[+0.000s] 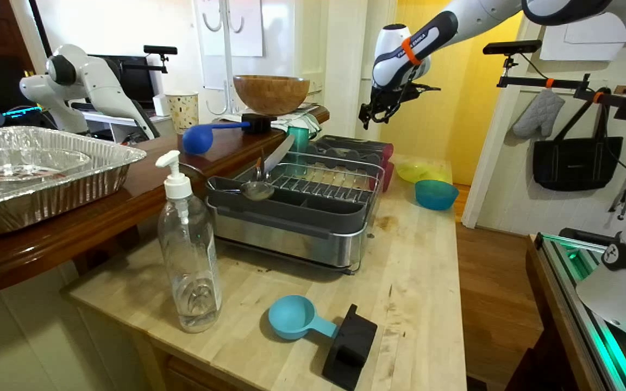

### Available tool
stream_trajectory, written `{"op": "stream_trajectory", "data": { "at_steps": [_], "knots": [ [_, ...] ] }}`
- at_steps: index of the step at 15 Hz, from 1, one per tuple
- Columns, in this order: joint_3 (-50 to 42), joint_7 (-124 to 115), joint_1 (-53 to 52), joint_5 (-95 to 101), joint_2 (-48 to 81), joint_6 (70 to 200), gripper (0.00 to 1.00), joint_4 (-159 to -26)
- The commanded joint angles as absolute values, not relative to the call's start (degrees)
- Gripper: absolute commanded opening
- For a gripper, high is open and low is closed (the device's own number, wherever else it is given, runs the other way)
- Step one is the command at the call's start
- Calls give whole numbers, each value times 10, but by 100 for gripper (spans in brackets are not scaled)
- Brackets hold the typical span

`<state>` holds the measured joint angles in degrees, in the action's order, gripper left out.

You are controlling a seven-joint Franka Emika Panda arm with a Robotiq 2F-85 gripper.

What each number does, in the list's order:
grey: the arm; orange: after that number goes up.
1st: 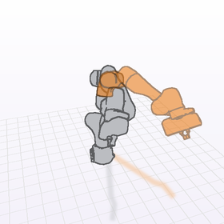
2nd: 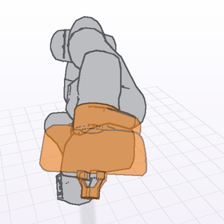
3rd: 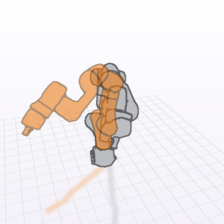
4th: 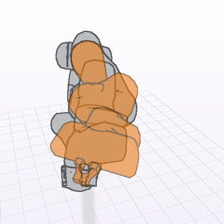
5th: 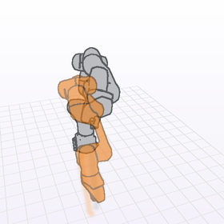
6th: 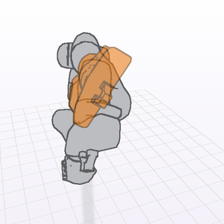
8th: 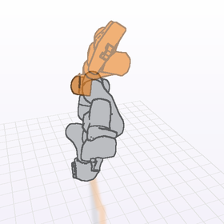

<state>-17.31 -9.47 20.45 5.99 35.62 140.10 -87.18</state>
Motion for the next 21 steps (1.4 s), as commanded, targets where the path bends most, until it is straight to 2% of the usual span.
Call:
{"op": "stream_trajectory", "data": {
  "at_steps": [1, 11, 21],
  "knots": [
    [-151, -62, 231, 19, 405, 1370, 100, -805],
    [-54, 77, 323, -121, 455, 1390, 100, -743],
    [-78, -8, 308, -115, 474, 1464, 100, -757]
  ]
}}
